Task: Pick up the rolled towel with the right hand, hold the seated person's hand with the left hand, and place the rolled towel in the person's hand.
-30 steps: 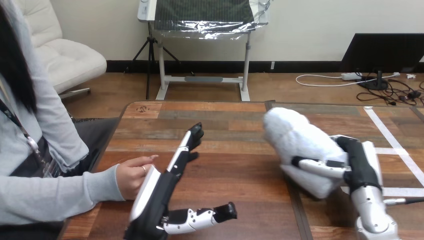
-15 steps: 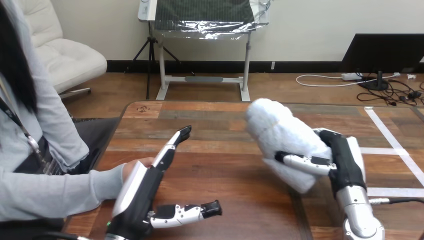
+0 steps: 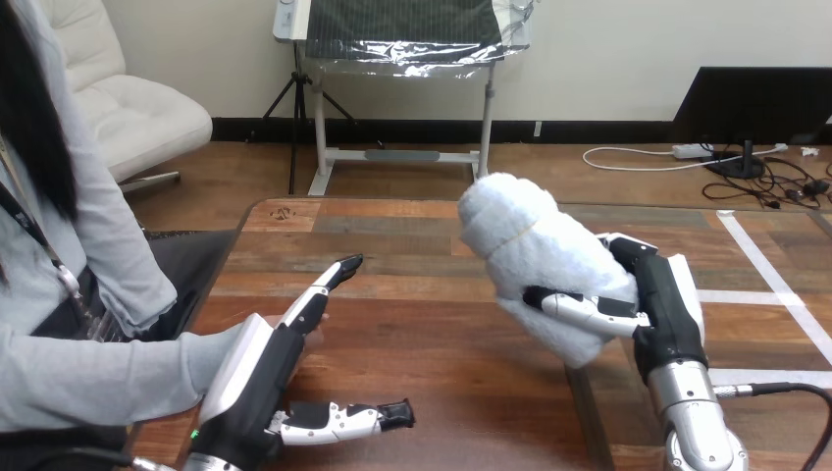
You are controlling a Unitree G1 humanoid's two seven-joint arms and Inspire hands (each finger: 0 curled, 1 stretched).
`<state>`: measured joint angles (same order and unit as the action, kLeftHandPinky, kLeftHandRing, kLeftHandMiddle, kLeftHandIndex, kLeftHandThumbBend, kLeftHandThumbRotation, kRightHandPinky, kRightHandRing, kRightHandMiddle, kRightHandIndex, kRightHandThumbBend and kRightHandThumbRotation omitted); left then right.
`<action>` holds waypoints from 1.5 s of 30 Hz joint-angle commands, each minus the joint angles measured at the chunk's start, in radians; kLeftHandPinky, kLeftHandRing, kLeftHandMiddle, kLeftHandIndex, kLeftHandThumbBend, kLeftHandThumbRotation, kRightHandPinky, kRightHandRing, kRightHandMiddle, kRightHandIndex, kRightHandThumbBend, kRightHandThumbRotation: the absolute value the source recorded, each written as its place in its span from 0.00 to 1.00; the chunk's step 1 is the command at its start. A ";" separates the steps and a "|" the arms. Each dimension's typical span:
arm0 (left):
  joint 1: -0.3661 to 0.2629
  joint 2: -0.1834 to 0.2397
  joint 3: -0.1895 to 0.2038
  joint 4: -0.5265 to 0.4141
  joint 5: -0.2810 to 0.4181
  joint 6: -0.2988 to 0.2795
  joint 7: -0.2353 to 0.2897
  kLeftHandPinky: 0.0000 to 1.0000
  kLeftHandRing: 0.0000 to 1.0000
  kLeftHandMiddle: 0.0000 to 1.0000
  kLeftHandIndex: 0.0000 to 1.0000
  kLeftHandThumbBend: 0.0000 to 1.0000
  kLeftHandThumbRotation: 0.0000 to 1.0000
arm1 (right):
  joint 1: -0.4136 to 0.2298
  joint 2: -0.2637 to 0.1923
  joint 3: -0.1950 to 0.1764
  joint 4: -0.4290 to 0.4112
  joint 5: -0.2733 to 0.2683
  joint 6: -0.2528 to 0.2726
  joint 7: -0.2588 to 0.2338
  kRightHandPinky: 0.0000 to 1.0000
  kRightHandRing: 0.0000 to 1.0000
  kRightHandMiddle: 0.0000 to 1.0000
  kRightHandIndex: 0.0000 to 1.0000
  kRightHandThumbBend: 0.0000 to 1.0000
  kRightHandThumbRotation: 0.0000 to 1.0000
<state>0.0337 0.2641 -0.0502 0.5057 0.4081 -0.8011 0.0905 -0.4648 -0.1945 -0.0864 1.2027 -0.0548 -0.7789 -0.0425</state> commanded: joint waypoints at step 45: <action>-0.253 0.271 0.001 0.039 0.129 0.140 0.055 0.84 0.89 0.90 0.92 1.00 0.15 | 0.057 0.069 -0.022 -0.194 0.083 -0.132 0.099 0.32 0.37 0.46 0.47 0.71 0.00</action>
<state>-0.1332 0.4921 -0.0477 0.5237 0.5261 -0.6727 0.1436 -0.3697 -0.1372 -0.0927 1.0823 0.0032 -0.8746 0.0506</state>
